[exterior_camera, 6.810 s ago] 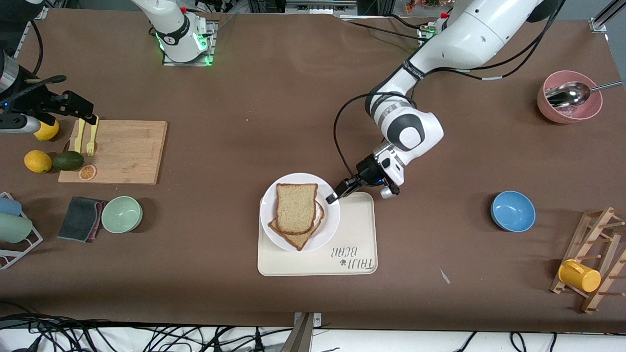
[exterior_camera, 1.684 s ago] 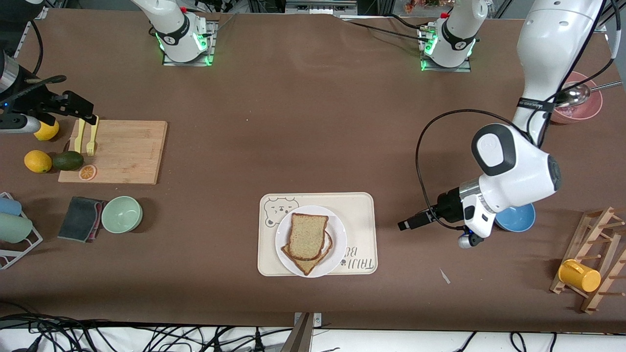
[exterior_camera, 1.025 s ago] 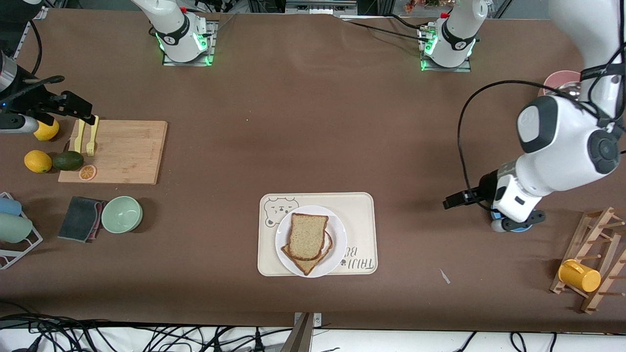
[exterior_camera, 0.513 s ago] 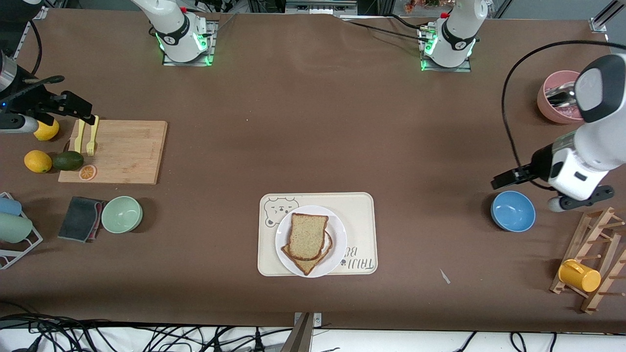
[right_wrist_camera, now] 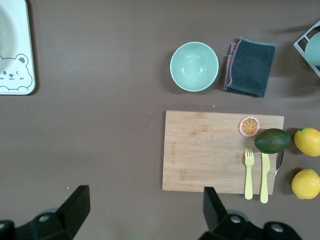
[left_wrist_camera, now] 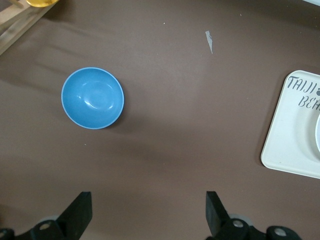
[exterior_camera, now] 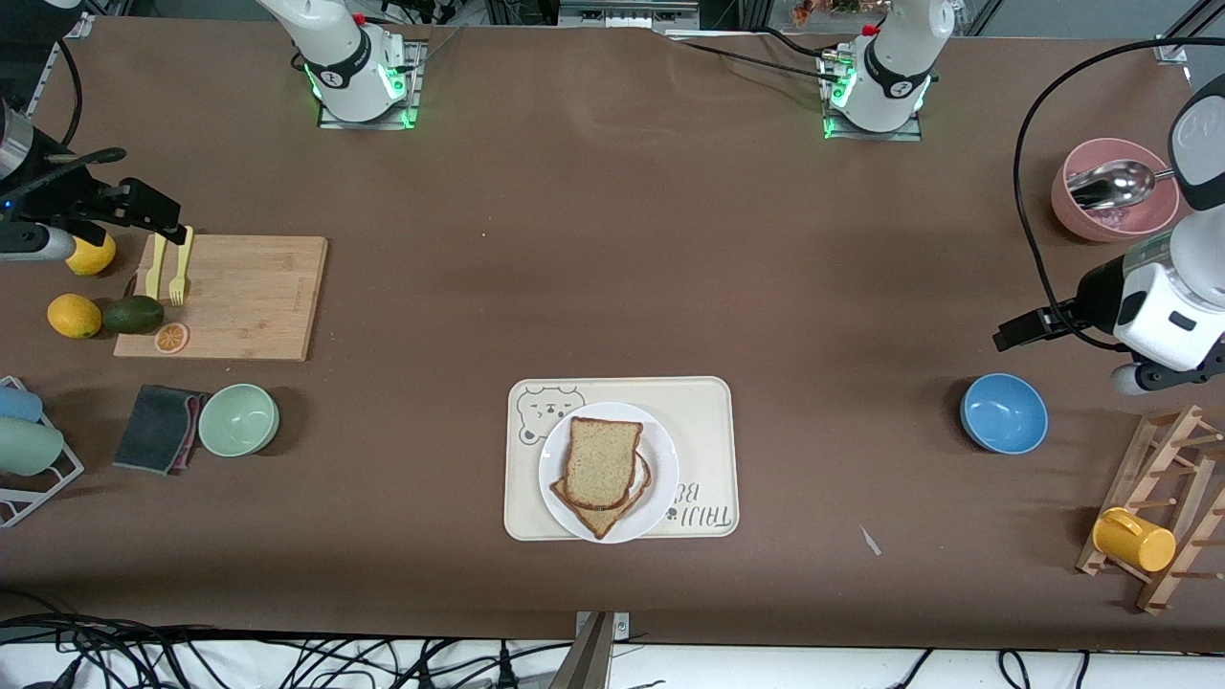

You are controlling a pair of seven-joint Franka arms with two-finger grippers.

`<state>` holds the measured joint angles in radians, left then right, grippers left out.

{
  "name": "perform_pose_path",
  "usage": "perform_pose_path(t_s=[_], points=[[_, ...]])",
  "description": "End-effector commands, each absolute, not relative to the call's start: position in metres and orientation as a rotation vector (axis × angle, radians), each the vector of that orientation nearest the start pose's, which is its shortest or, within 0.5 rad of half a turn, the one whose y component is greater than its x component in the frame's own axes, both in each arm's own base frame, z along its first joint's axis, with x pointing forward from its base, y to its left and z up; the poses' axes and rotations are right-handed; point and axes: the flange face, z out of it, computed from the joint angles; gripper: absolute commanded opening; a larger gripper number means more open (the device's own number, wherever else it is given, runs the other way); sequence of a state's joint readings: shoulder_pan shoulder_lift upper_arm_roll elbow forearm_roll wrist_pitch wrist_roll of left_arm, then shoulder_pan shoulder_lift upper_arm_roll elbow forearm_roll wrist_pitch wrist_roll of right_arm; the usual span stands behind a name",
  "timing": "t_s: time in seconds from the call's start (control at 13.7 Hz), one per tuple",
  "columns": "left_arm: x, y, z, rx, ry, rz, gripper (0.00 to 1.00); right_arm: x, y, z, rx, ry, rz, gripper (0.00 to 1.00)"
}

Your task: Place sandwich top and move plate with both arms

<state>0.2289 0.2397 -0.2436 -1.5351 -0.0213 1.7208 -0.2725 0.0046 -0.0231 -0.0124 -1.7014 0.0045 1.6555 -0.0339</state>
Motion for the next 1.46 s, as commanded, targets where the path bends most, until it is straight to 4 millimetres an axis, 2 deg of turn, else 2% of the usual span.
perform_pose_path(t_s=[0.0,0.37,0.66,0.88,1.17,1.39], points=[[0.622,0.01,0.531,-3.154,-0.361,0.075,1.0,0.551,-0.005,0.587,-3.13,-0.039,0.043,1.0],[0.618,-0.003,0.534,-3.135,-0.334,0.076,1.0,0.551,-0.005,0.588,-3.13,-0.039,0.04,1.0],[0.618,0.002,0.534,-3.126,-0.295,0.074,1.0,0.551,-0.005,0.588,-3.13,-0.04,0.043,1.0],[0.613,0.002,0.544,-3.127,-0.283,0.064,1.0,0.551,-0.006,0.589,-3.13,-0.037,0.04,1.0],[0.611,0.005,0.546,-3.125,-0.292,0.074,1.0,0.551,-0.005,0.588,-3.129,-0.042,0.043,1.0],[0.603,0.004,0.559,-3.124,-0.288,0.069,1.0,0.551,-0.005,0.59,-3.13,-0.042,0.038,1.0]])
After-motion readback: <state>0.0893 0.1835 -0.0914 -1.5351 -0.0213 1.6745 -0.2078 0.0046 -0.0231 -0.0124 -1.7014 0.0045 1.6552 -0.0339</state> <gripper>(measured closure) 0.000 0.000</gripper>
